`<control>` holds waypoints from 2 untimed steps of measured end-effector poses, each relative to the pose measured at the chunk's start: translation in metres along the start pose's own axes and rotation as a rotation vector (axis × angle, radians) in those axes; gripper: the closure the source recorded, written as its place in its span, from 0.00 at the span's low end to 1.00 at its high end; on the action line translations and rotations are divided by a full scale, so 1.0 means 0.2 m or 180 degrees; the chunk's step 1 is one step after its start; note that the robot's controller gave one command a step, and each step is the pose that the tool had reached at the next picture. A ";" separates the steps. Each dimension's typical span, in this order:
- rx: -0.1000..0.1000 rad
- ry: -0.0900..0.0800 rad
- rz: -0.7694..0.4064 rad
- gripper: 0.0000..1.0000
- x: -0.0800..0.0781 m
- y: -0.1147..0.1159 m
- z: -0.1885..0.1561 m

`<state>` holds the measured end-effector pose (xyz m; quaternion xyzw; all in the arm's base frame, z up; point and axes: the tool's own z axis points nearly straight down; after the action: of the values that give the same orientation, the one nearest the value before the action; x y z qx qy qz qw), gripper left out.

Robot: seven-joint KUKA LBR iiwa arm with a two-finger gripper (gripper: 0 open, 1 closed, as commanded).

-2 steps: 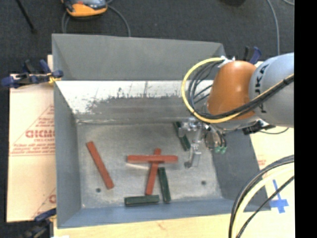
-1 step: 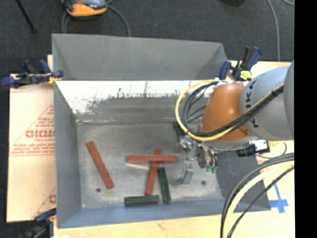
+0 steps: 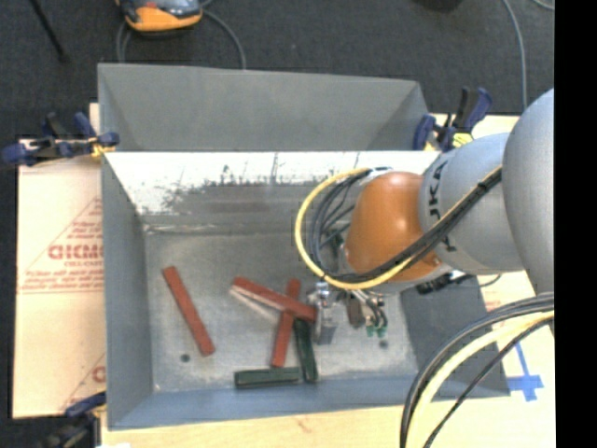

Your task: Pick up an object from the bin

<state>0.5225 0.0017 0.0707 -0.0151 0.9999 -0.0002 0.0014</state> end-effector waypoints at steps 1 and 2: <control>0.0002 0.0002 -0.0004 0.00 0.00 0.00 0.00; 0.0002 0.0002 -0.0006 0.00 0.00 0.00 0.00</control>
Offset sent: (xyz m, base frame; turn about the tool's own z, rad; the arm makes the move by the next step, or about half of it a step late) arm 0.0000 0.0000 0.0000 0.0000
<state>0.5223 0.0015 0.0706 -0.0160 0.9999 -0.0005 0.0012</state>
